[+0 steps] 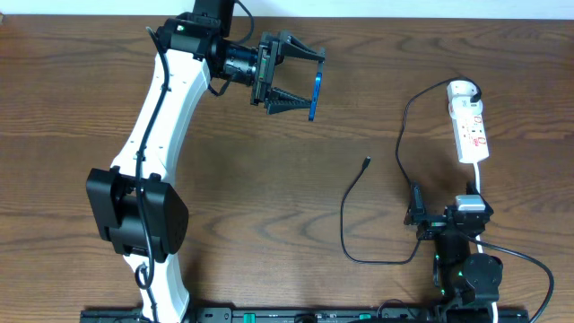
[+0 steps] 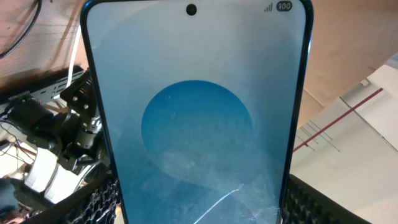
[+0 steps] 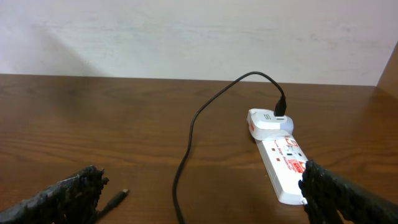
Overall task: Plug charger to phone and switch on socket
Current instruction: 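Swing the right gripper over toward the phone held by the left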
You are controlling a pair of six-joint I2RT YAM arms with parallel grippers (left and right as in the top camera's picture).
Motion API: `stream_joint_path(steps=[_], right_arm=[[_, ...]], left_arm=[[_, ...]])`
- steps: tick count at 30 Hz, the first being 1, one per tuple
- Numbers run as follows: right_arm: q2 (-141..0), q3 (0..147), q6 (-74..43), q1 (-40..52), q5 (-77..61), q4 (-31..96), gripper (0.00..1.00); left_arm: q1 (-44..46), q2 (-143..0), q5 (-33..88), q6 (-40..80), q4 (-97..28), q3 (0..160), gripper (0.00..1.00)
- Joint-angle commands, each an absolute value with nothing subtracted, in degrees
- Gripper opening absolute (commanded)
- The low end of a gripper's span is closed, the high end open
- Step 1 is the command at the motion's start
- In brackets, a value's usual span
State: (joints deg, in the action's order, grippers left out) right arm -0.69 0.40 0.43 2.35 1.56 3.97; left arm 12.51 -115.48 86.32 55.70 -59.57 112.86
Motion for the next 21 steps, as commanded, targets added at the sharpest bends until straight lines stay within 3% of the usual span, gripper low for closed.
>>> stream_joint_path(steps=[1, 17, 21], right_arm=[[-0.38, 0.32, -0.16, 1.91, 2.20, 4.12, 0.99], [-0.38, 0.32, -0.47, 1.91, 1.52, 3.60, 0.99], [-0.38, 0.32, -15.25, 1.93, -22.35, -0.01, 0.99]], left_arm=[[12.21, -113.84, 89.56, 55.99, -59.51, 113.51, 0.78], [12.21, -113.84, 89.56, 55.59, -59.51, 113.51, 0.78], [12.21, -113.82, 89.56, 55.59, -59.51, 113.51, 0.78]])
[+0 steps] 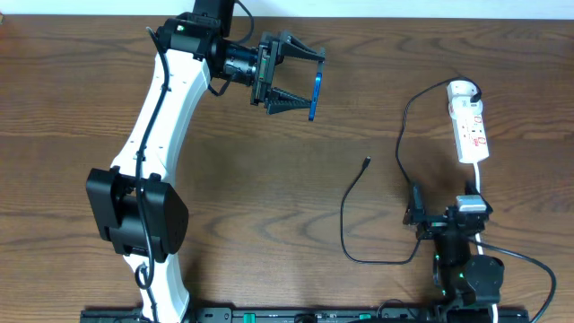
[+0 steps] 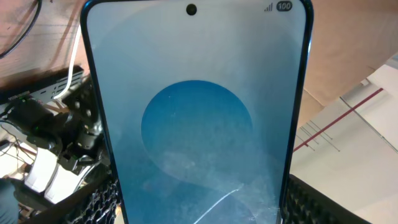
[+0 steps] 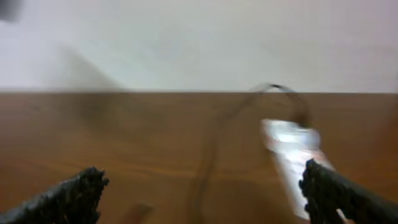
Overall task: Plug charger to phone and switch on socket
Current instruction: 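Swing the right gripper over toward the phone held by the left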
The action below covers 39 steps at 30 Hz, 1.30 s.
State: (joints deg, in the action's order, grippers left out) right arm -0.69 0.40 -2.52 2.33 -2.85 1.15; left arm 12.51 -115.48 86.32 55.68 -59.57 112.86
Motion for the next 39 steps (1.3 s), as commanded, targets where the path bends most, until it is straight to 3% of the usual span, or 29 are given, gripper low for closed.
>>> stream_joint_path(steps=[1, 3, 7, 13, 16, 19, 26, 29, 32, 34, 36, 39], right_arm=[[-0.38, 0.32, -18.52, 1.93, -28.60, 0.45, 0.99], [-0.38, 0.30, -23.03, 1.93, -36.27, 0.71, 0.99], [-0.38, 0.32, -36.67, 1.93, -38.04, -4.32, 0.99], [-0.38, 0.56, -41.93, 1.91, -34.22, -31.46, 0.99], [-0.49, 4.14, -42.54, 1.91, -27.42, -36.38, 0.99], [-2.70, 12.14, -36.86, 1.91, -26.57, -27.62, 0.99], [-22.98, 42.98, -14.22, 1.91, -27.42, 15.59, 0.99], [-33.01, 54.24, -4.93, 1.91, -39.79, 28.08, 0.99], [-40.40, 60.03, -4.64, 1.91, -55.46, 32.25, 0.99], [-44.31, 60.23, -6.72, 2.17, -63.18, 27.83, 0.99], [-48.25, 60.36, -16.67, 2.74, -63.59, 23.00, 0.99], [-52.40, 61.76, -19.33, 5.19, -61.10, 22.04, 0.99]], left_arm=[[12.21, -113.84, 89.56, 55.59, -59.51, 113.51, 0.78], [12.21, -113.84, 89.56, 55.59, -59.51, 113.51, 0.78], [12.21, -113.84, 89.56, 55.57, -59.51, 113.51, 0.78], [12.23, -113.84, 89.56, 55.59, -59.51, 113.51, 0.78], [12.21, -113.82, 89.56, 55.61, -59.51, 113.51, 0.78], [12.21, -113.84, 89.56, 55.61, -59.51, 113.51, 0.78], [12.23, -113.84, 89.56, 55.61, -59.51, 113.51, 0.78], [12.23, -113.84, 89.49, 55.59, -59.48, 113.51, 0.78], [12.23, -113.84, 88.31, 55.59, -59.48, 113.51, 0.78], [12.23, -113.84, 86.94, 55.61, -59.48, 113.51, 0.78], [12.23, -113.84, 86.21, 55.61, -59.48, 113.51, 0.78], [12.21, -113.84, 84.64, 55.68, -59.48, 113.51, 0.78]])
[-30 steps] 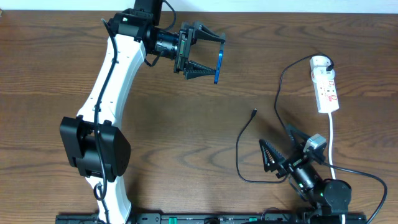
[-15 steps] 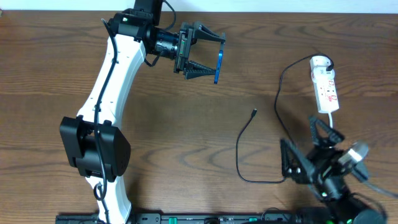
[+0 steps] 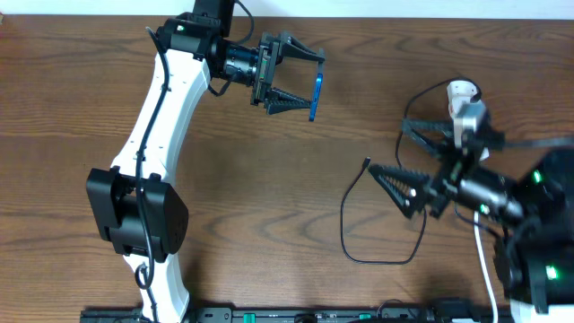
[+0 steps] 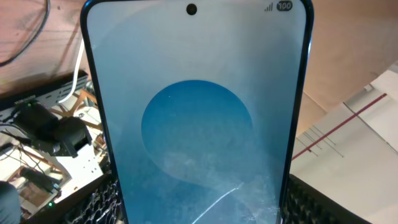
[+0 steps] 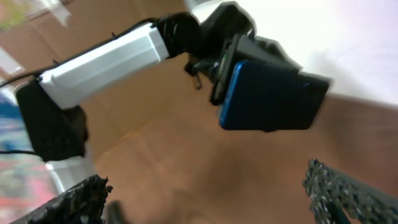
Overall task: Plug charger to phone and switch on socket
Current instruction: 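Swing the right gripper over toward the phone held by the left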
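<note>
My left gripper [image 3: 300, 85] is shut on a blue phone [image 3: 314, 96], held on edge above the table's back middle. In the left wrist view the lit phone screen [image 4: 196, 118] fills the frame. The right wrist view shows the phone's blue back [image 5: 270, 96] ahead. My right gripper [image 3: 402, 157] stands open, raised over the table near the black charger cable [image 3: 354, 193]; its free plug tip [image 3: 367, 162] lies on the wood. The white socket strip [image 3: 465, 103] at the right is mostly hidden by the right arm.
The cable loops across the wooden table [image 3: 224, 197] toward the strip. The left arm's base [image 3: 134, 211] stands at the left front. The right arm's body [image 3: 529, 233] fills the right front corner.
My right arm has left its low spot at the front right; its open gripper is now raised, turned left toward the phone, beside the cable's plug end. The left gripper and phone have not moved.
The left gripper held the phone up at the back throughout. The right gripper sat low at the front right, facing the strip, then its view blurred as it began moving. Now it stands open near the plug tip, facing the phone.
</note>
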You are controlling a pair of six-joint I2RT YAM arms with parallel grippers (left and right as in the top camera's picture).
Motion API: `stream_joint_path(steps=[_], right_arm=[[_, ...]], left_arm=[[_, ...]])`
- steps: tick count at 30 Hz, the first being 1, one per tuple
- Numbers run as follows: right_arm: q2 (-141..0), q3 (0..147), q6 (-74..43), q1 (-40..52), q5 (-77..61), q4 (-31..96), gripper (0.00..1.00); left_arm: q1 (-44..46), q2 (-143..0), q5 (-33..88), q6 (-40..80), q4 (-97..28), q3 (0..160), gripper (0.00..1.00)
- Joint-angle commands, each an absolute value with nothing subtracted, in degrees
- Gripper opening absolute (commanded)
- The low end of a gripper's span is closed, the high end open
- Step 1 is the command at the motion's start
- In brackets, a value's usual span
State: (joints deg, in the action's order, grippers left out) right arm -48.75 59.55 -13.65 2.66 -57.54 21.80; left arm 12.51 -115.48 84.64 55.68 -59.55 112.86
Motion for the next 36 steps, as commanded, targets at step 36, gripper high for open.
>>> stream_joint_path(steps=[36], right_arm=[[-89.54, 92.58, -33.43, 34.57, 5.65, 44.77, 0.80]], left_arm=[[12.23, -113.84, 58.83, 62.15, -58.28, 113.51, 0.78]])
